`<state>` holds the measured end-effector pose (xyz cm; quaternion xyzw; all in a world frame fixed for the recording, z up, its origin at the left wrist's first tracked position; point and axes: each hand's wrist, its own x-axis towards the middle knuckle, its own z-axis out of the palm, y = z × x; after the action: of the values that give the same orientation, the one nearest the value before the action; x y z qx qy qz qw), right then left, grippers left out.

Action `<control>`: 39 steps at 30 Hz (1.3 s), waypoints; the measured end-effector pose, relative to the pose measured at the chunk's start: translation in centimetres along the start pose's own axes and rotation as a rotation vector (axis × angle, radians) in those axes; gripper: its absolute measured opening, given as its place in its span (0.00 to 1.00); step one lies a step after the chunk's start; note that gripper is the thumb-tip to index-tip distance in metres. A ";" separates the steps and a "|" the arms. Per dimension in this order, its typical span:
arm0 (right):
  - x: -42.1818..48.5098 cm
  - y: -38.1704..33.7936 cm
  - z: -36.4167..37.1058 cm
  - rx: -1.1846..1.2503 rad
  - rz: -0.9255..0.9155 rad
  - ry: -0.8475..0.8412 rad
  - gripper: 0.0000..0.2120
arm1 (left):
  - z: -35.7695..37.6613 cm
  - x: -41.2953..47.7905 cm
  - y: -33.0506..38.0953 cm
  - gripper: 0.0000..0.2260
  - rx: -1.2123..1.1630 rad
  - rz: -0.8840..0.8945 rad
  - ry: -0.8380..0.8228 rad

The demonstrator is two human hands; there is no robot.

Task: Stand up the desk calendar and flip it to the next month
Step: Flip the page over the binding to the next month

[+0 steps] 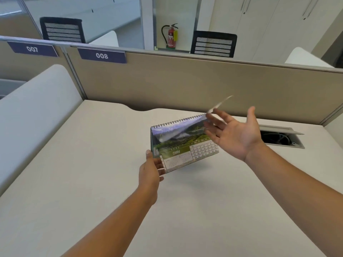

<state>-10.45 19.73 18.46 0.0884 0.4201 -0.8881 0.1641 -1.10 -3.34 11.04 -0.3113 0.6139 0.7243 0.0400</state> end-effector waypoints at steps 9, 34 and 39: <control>4.9 -1.3 6.6 -0.190 -0.009 -0.072 0.40 | -0.3 1.4 -1.0 0.12 0.148 0.072 -0.052; 3.1 3.8 -6.7 -0.906 0.038 0.531 0.20 | 0.3 1.2 -0.5 0.10 0.213 0.126 -0.255; 1.8 2.3 -7.0 -0.731 -0.047 0.604 0.11 | -0.1 0.2 1.2 0.10 0.097 0.187 -0.349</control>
<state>-11.12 23.44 11.85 0.2694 0.7359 -0.6202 0.0348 -1.74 -3.81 11.94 -0.1204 0.6580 0.7374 0.0935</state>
